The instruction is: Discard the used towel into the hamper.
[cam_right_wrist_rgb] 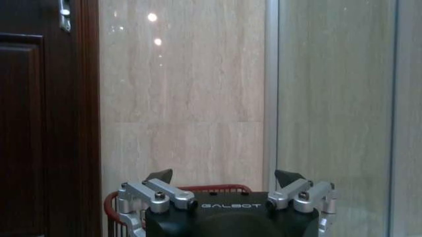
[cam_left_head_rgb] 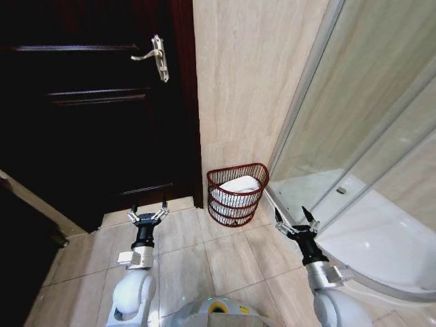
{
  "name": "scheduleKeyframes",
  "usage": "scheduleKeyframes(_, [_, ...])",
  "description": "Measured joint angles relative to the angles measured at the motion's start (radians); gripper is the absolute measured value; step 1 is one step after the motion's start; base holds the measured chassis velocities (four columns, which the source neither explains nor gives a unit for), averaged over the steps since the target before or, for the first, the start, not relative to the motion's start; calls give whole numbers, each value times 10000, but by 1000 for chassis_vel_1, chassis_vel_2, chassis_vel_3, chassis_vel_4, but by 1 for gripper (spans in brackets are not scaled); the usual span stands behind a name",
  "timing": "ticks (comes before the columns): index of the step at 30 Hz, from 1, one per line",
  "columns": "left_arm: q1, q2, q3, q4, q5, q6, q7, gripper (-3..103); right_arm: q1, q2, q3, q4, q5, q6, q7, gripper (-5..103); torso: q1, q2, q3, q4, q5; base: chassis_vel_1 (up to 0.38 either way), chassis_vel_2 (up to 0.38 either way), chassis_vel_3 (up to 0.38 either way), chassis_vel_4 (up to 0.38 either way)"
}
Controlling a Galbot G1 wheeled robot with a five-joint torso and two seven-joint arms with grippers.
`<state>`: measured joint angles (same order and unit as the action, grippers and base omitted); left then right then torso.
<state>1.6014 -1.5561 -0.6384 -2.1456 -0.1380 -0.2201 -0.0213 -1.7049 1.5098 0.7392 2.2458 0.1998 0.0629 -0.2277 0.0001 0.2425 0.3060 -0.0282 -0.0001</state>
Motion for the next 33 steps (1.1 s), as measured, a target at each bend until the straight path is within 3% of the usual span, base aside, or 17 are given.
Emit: scheduleKeyframes(33, [-203, 36, 54, 93, -21, -139, 34, 100, -26, 95, -52, -3, -113, 85, -58, 100, -1, 10, 8, 0, 0, 53, -61, -51, 55])
